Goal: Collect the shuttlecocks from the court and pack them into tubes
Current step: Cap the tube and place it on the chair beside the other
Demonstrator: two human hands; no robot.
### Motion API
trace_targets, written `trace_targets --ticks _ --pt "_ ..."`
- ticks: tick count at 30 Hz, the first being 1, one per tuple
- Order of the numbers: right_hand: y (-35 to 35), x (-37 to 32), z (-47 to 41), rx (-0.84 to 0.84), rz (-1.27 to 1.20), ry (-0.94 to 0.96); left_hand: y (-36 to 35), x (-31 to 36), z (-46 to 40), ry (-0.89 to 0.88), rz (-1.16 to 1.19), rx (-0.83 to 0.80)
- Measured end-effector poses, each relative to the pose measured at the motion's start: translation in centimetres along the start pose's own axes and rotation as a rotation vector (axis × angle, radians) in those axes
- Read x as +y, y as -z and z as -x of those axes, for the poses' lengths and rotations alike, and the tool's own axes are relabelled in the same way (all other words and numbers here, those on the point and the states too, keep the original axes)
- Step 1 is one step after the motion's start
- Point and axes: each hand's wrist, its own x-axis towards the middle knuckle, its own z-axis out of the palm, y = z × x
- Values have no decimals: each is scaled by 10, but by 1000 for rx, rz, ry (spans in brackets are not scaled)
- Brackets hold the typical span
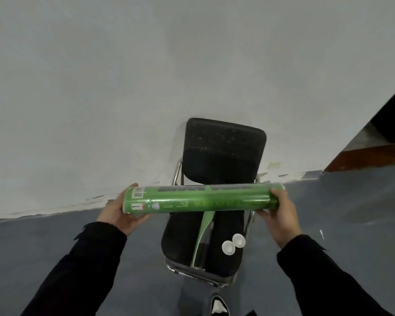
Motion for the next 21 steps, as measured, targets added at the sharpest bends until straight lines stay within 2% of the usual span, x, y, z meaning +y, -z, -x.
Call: trace_targets --ticks 4,9,14,21 --pt "6 -10 -5 -67 -74 49 -18 -3 16 -169 -86 32" --pt "6 -5 1 -100 -134 -5 -50 17 38 -543 -470 48" --pt "5 3 3 -102 -151 -52 -45 20 37 -566 -532 30" --pt "-2 19 12 -59 -153 -234 -35 15 42 -553 -245 -77"
